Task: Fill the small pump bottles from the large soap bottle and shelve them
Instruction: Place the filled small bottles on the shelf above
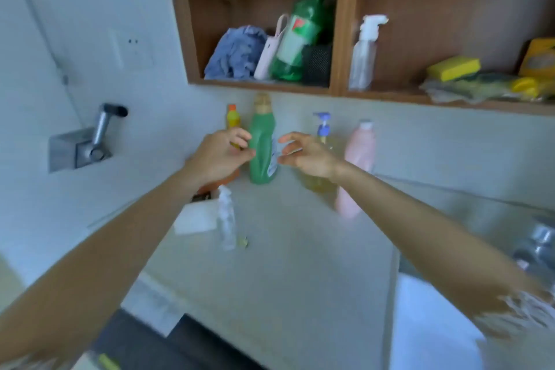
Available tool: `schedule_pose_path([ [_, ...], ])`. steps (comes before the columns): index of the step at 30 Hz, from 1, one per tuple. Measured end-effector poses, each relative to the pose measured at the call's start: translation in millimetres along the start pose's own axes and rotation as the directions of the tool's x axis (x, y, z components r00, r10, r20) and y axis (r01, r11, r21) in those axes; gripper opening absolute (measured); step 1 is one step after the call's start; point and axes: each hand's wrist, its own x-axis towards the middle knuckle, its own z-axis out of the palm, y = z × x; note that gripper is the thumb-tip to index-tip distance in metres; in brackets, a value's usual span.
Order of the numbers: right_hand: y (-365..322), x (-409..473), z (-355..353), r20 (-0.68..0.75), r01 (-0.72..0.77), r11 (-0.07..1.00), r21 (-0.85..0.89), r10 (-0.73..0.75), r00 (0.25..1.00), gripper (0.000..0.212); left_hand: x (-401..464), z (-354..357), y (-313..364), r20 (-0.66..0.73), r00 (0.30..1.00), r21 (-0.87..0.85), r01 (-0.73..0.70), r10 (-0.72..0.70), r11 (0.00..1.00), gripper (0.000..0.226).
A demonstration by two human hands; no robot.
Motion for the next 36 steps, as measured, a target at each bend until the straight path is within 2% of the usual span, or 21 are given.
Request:
schedule_pose_path([
  [5, 22, -13, 100, 0.233, -0.158, 0.976, -0.152, 0.190, 0.954, 0.064, -52, -27, -77, -0.010, 0.988, -0.056, 0.154, -0.155, 0.986, 0.019],
  [7, 31, -18, 131, 0.262, -0.219, 0.960, -0.174, 0.260, 0.929, 0.072, -64, -28, -105, 0.033, 0.977, -0.057, 0.213, -0.211, 0.975, 0.013],
  [9, 37, -18, 156, 0.230, -0.279, 0.943, -0.183, 0.317, 0.920, 0.078, -72, -21, -133, 0.106, 0.955, -0.045, 0.282, -0.276, 0.958, 0.019],
  [12, 42, -15, 182, 0.175, -0.347, 0.915, -0.208, 0.383, 0.907, 0.075, -78, -2, -168, 0.187, 0.904, -0.047, 0.399, -0.384, 0.916, 0.044],
  [15, 48, -14, 207, 0.146, -0.376, 0.908, -0.187, 0.404, 0.903, 0.074, -73, 14, -189, 0.245, 0.897, -0.029, 0.387, -0.369, 0.921, 0.051],
  [19, 57, -18, 233, 0.034, -0.375, 0.914, -0.155, 0.384, 0.923, 0.070, -54, 32, -201, 0.290, 0.901, -0.014, 0.340, -0.322, 0.940, 0.061],
  [23, 68, -21, 241, -0.041, -0.368, 0.911, -0.184, 0.367, 0.929, 0.054, -40, 55, -209, 0.352, 0.890, -0.014, 0.314, -0.289, 0.949, 0.061],
  [27, 78, -29, 230, -0.041, -0.345, 0.922, -0.174, 0.343, 0.938, 0.054, -32, 73, -213, 0.384, 0.886, -0.020, 0.288, -0.259, 0.957, 0.054],
  [30, 87, -39, 212, -0.090, -0.370, 0.923, -0.109, 0.362, 0.928, 0.051, -28, 88, -208, 0.342, 0.887, -0.002, 0.330, -0.309, 0.944, 0.052],
  [33, 93, -46, 188, -0.128, -0.396, 0.918, 0.024, 0.395, 0.910, 0.041, -32, 101, -196, 0.251, 0.900, 0.095, 0.343, -0.356, 0.934, 0.052],
  [36, 93, -49, 154, -0.136, -0.357, 0.931, 0.080, 0.365, 0.921, 0.036, -33, 106, -176, 0.200, 0.927, 0.089, 0.307, -0.319, 0.948, 0.050],
])
